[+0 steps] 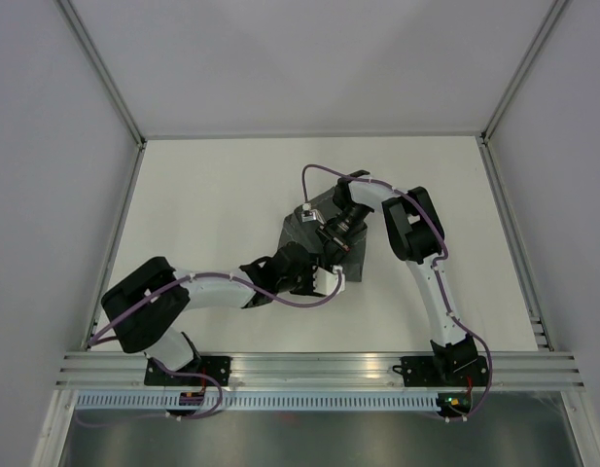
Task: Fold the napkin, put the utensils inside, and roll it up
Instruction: Roll the napkin with the utensil
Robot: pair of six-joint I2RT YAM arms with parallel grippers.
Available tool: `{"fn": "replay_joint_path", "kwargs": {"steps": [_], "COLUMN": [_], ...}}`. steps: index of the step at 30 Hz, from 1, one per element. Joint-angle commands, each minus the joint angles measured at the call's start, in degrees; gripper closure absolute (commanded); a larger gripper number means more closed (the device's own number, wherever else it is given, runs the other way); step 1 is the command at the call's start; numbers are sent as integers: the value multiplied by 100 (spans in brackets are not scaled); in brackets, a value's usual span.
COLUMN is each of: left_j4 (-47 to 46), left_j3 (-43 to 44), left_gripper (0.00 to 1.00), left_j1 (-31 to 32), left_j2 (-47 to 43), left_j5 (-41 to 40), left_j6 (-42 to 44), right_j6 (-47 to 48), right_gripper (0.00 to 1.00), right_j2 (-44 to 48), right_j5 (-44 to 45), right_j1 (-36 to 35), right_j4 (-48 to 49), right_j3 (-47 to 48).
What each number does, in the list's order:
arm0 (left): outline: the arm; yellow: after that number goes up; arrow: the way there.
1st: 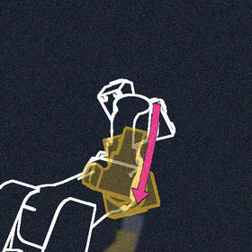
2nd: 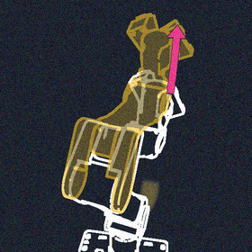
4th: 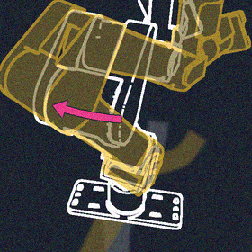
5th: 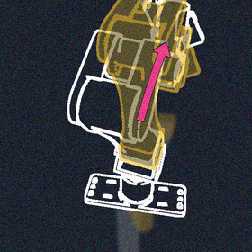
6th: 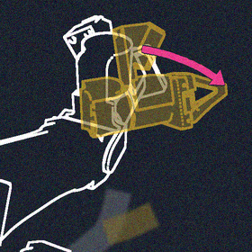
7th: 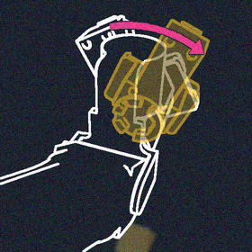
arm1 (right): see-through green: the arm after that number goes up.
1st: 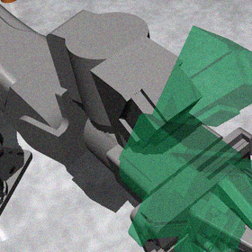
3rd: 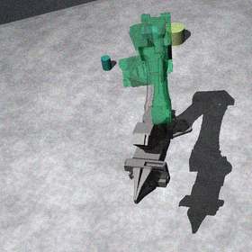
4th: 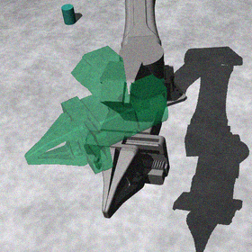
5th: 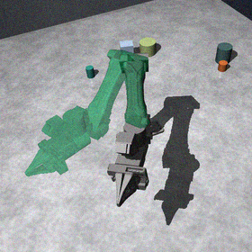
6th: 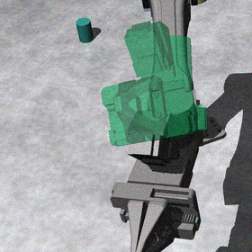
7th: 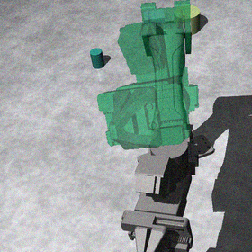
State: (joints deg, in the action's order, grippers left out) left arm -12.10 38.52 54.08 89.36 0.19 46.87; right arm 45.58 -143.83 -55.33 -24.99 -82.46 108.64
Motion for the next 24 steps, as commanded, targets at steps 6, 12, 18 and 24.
{"fn": "replay_joint_path", "kwargs": {"steps": [6,12,18,24], "left_j4": [-143,-127,330,1103], "left_j3": [226,437,735,1130], "left_gripper": [36,37,44,58], "left_j1": [-21,-161,-205,-232], "left_j2": [450,582,854,1118], "left_j5": [272,438,711,1088], "left_j6": [235,182,199,208], "right_j6": [161,144,161,179], "right_gripper": [89,89,90,90], "right_j2": [-400,-418,-462,-471], "right_j5": [1209,1218,1200,1147], "right_j1": [100,109,117,135], "right_j4": [669,652,599,564], "right_j3": [8,34,87,87]}}
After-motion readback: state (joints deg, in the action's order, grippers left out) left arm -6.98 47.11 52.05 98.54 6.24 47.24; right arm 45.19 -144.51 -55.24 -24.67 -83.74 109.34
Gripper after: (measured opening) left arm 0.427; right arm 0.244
